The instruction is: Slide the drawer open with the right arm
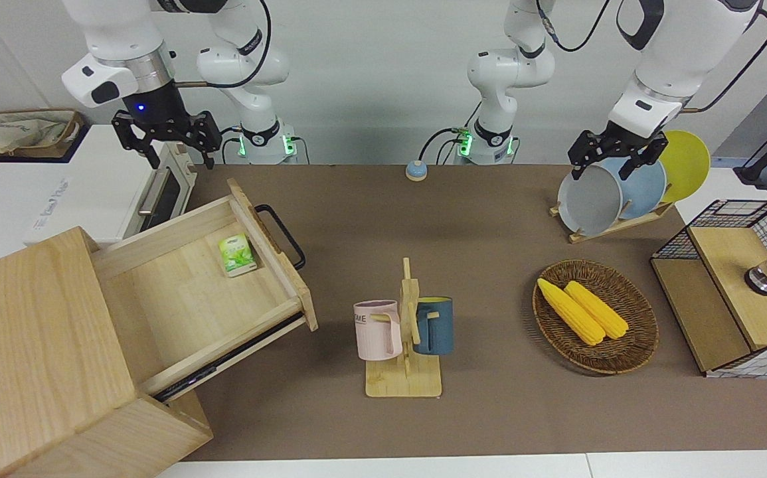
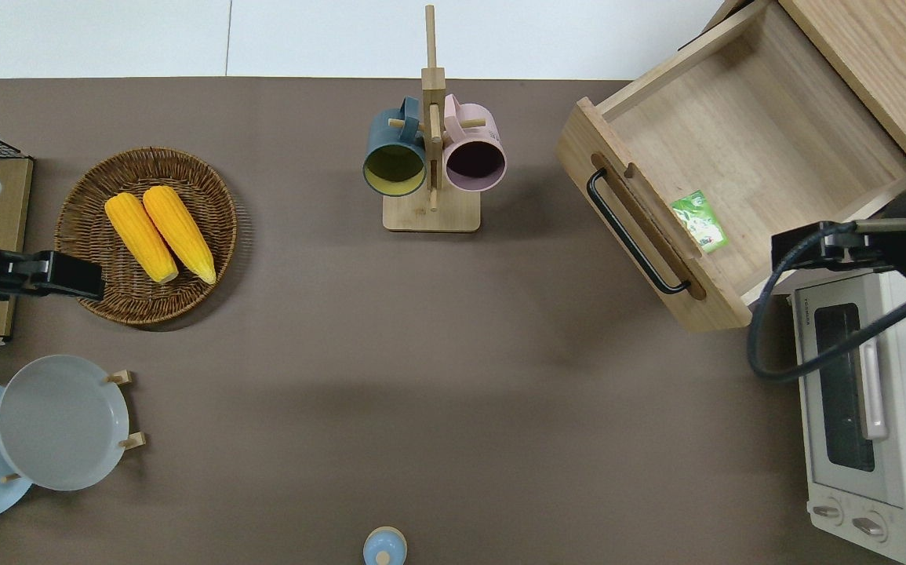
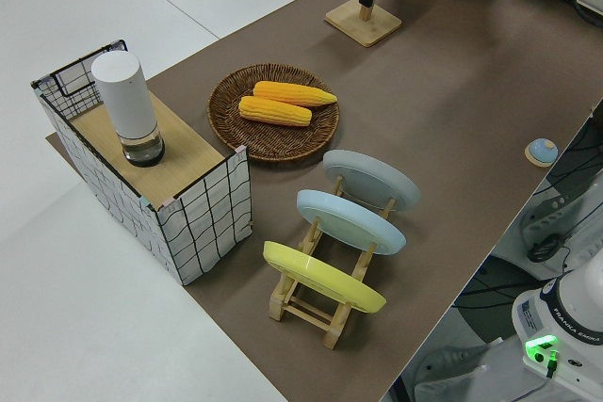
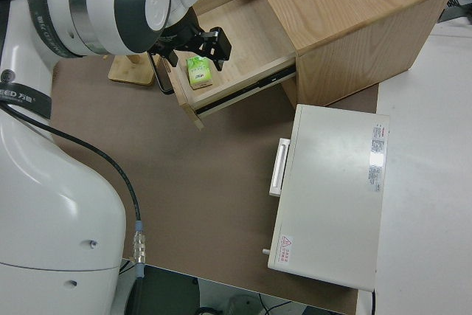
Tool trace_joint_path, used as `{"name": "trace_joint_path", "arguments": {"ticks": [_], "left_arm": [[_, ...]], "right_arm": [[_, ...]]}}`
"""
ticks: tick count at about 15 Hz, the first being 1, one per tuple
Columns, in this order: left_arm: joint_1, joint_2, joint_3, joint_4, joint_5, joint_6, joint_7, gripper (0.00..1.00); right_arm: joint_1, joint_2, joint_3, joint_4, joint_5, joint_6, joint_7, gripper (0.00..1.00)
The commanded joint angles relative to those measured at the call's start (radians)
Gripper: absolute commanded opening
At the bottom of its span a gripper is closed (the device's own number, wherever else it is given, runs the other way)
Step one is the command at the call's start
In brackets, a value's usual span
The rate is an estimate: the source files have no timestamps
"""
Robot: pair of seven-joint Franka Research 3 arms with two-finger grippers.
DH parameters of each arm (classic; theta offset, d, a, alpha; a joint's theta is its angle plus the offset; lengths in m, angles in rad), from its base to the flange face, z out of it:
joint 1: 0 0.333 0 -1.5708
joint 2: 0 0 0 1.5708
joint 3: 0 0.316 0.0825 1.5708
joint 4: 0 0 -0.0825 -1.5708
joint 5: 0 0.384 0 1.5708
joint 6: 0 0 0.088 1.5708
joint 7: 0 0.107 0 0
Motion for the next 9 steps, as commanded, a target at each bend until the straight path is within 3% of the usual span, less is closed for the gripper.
{"name": "trace_joint_path", "arguments": {"ticks": [1, 3, 9], "left_arm": [[0.005, 0.013, -0.007, 0.026, 0.017, -0.02, 0.01, 0.99], [0.005, 0.011, -0.007, 0.024, 0.017, -0.02, 0.01, 0.99], [0.005, 0.013, -0.007, 0.024, 0.017, -0.02, 0.01, 0.99]], "right_arm": [[-0.031, -0.028, 0.003, -0.087, 0.031, 0.086, -0.059, 0.983], [-0.042, -0.019, 0.003, -0.097, 0.031, 0.129, -0.09, 0.983], [-0.045, 0.019, 0.003, -0.092, 0.075, 0.148, -0.125, 0.985]]}}
